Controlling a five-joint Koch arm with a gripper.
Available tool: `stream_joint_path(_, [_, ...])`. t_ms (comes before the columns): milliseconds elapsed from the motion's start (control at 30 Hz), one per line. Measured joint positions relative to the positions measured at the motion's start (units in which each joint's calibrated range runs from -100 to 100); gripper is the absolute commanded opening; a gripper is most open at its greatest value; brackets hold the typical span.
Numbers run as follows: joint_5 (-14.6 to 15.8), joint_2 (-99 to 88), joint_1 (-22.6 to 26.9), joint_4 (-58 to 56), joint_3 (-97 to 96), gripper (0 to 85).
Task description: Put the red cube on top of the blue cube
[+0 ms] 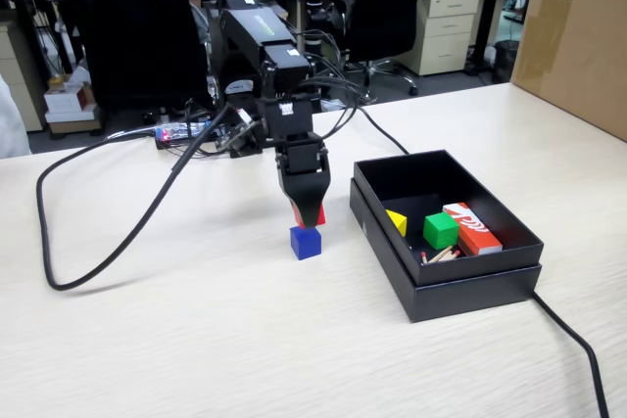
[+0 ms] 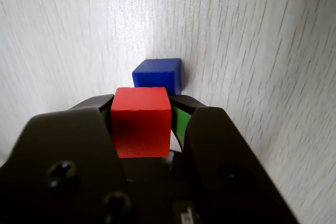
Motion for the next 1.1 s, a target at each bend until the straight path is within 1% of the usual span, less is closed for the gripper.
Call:
stream_joint_path(967, [-0.05, 0.52, -0.54, 0.0, -1.83, 0.9])
stream_joint_path(1100, [0.0, 0.52, -0.54, 0.0, -1.83, 2.0])
